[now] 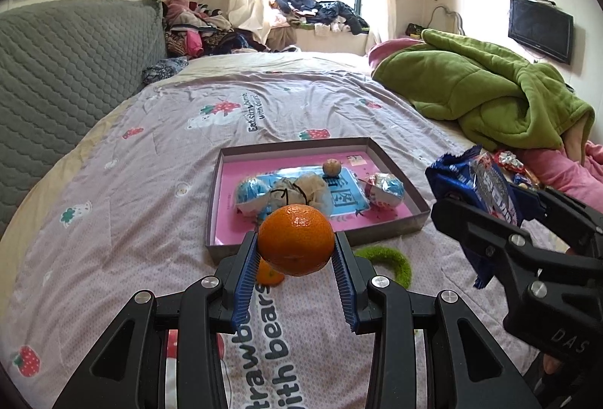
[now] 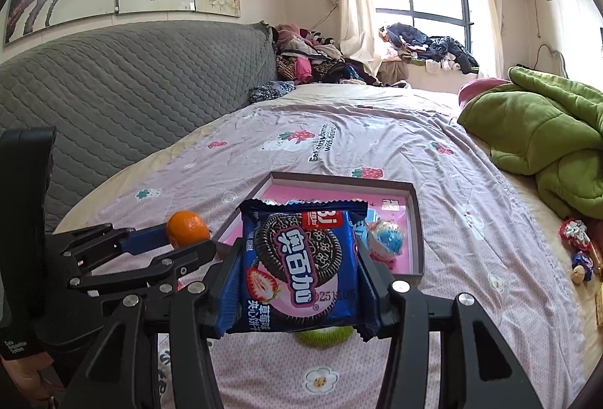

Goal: Organize objects
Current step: 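Carry the orange with left tool while right tool carries the packet over the tray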

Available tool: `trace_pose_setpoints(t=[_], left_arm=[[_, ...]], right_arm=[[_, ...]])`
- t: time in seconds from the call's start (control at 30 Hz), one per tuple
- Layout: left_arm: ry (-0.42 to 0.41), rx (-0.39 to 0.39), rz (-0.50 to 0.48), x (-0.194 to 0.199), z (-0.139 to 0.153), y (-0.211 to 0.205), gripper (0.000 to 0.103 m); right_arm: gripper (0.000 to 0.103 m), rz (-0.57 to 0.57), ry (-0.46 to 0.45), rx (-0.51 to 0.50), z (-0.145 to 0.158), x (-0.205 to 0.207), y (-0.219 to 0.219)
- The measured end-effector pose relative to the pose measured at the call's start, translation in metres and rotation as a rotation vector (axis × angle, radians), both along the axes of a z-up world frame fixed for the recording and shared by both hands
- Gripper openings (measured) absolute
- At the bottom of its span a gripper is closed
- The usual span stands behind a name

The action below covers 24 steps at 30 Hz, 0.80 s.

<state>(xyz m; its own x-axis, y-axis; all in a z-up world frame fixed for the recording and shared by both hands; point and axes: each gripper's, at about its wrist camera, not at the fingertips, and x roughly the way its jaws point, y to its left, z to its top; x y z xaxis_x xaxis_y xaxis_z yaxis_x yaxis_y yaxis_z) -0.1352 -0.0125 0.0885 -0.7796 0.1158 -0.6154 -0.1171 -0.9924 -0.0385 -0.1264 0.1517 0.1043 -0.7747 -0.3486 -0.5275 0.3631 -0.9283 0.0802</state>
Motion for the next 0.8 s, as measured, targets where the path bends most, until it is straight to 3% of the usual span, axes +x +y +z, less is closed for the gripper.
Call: trace_pose_setpoints(t=[0.8], left_arm=[[-0.039, -0.021, 0.062, -0.096, 0.003, -0.038, 0.040]], right_arm=[[0.052, -0.022, 0.028, 0.023, 0.020, -0.083, -0.008]])
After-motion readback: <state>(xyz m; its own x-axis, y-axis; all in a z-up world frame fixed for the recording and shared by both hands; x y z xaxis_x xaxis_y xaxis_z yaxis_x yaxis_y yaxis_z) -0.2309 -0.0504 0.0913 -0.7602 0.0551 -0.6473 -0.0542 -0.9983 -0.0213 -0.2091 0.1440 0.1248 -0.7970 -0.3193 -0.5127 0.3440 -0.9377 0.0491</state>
